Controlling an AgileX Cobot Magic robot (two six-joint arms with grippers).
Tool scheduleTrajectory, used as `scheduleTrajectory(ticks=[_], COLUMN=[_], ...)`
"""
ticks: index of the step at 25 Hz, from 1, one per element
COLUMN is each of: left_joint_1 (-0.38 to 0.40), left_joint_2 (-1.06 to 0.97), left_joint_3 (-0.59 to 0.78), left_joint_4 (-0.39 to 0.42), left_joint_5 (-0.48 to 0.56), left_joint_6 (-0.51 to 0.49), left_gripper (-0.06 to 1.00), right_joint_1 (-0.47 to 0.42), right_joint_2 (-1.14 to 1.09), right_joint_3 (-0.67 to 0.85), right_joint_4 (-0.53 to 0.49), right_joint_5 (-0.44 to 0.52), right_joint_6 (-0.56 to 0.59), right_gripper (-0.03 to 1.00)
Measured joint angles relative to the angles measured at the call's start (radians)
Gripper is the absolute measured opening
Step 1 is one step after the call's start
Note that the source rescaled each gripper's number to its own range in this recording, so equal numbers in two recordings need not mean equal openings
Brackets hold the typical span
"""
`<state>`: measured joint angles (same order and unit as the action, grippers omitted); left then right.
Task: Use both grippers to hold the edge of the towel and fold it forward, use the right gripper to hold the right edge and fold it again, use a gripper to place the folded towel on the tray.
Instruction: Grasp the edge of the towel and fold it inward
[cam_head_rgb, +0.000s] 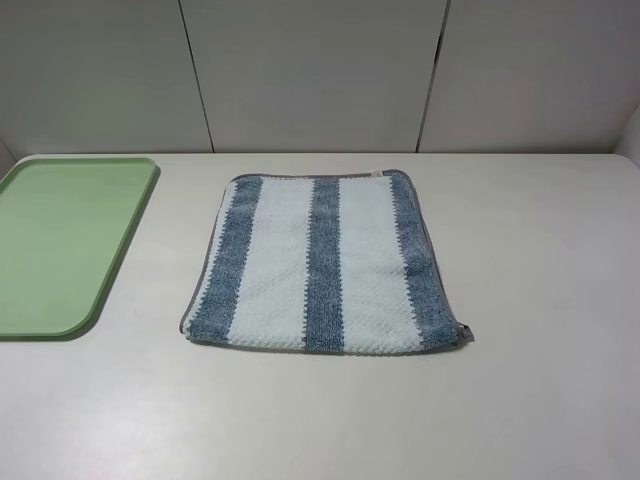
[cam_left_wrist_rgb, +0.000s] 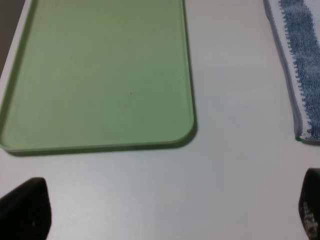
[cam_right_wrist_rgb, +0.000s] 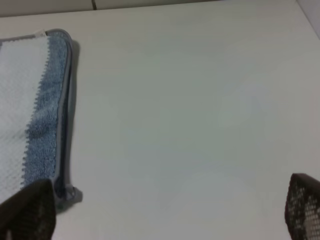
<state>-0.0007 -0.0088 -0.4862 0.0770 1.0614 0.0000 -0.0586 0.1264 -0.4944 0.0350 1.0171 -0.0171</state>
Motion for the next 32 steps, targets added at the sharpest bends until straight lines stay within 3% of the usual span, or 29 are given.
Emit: scheduleTrajectory(ticks=[32], left_joint_1=[0.000], left_joint_2=[0.000], left_joint_3=[0.000], left_joint_4=[0.000], left_joint_5=[0.000], left_joint_6=[0.000], left_gripper=[0.99], right_joint_1=[0.000], right_joint_2=[0.000], right_joint_3=[0.000], right_joint_4=[0.000], right_joint_5=[0.000], right_joint_6=[0.000], right_gripper=[1.00])
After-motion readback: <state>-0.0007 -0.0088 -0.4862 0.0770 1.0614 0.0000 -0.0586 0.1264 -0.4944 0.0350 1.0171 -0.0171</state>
